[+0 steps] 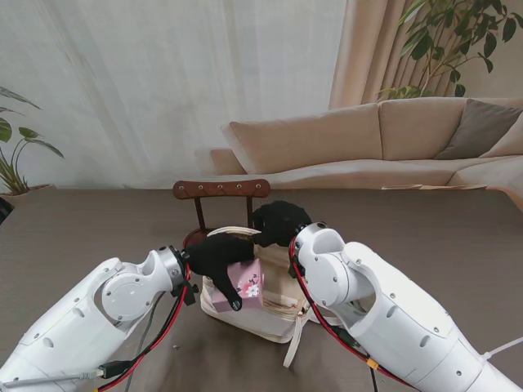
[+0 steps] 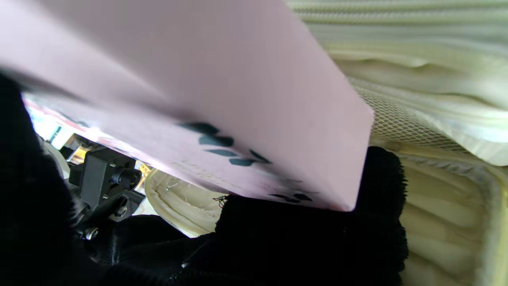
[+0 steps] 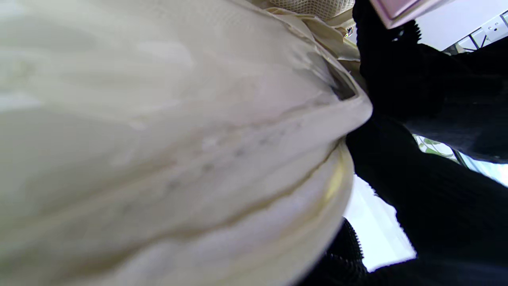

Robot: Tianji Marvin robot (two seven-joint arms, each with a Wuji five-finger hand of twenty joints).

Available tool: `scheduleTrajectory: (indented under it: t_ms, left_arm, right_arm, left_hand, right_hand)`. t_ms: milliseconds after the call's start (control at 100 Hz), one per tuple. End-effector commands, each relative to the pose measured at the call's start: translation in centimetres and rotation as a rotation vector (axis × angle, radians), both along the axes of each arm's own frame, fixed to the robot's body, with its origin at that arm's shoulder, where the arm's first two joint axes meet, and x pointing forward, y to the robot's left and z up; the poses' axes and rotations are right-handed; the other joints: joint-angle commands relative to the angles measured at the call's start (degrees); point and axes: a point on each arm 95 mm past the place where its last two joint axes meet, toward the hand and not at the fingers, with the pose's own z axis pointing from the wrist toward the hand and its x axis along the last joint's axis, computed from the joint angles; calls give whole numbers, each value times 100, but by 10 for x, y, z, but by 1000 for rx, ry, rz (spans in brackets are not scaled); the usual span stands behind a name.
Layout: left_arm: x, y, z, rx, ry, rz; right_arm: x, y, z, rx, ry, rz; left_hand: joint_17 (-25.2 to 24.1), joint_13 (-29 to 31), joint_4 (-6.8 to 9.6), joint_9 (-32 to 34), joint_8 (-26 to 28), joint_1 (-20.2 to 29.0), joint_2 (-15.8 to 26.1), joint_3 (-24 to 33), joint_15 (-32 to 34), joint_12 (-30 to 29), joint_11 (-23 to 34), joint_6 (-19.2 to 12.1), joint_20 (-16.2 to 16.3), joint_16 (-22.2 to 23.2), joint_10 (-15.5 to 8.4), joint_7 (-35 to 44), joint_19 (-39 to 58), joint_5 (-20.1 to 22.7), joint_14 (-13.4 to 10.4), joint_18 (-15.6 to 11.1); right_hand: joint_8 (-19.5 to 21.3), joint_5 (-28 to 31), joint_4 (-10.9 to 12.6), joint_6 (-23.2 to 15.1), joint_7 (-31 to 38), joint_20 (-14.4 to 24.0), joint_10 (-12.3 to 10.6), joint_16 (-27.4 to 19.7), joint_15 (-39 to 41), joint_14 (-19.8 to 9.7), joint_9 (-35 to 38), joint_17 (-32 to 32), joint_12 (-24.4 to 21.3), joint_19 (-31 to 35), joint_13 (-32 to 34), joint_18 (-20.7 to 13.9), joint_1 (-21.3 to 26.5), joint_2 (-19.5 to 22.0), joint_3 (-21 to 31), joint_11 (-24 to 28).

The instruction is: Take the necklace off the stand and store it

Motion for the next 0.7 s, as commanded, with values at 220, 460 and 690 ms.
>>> scheduleTrajectory:
  t_ms: [220, 460, 690]
  left_arm:
    - [0, -10, -9, 28, 14, 1]
    - [-3, -10, -7, 58, -8, 21]
    - [-7, -10, -6, 112, -45, 93]
  right_arm:
    - [-4, 6, 1, -18, -22, 37]
    - [0, 5, 6, -39, -46, 29]
    - [2, 2, 7, -24, -27, 4]
  left_hand:
    - [-44, 498, 621, 214, 347, 2827, 865, 3991, 1221, 79, 152, -815, 37, 233, -344, 2386, -111, 401, -451, -177]
    - [-47, 478, 610, 193, 370, 2796, 892, 4013, 1220, 92, 159, -815, 37, 234, -366, 2409, -105, 362, -491, -178]
    - [27, 493, 597, 211, 381, 2732, 853, 4076, 1279, 93, 178, -852, 41, 258, -416, 2433, -66, 366, -576, -194]
  right_hand:
    - [73, 158, 44, -159, 160, 182, 165, 60, 322, -628, 511, 2332, 58, 417, 197, -89, 239, -15, 523, 422]
    - [82, 145, 45, -188, 149, 208, 165, 81, 364, -667, 512, 2348, 65, 474, 196, -118, 239, -14, 520, 443]
    - [81, 165, 48, -161, 147, 214, 189, 87, 373, -638, 512, 2344, 68, 485, 194, -102, 252, -31, 518, 455]
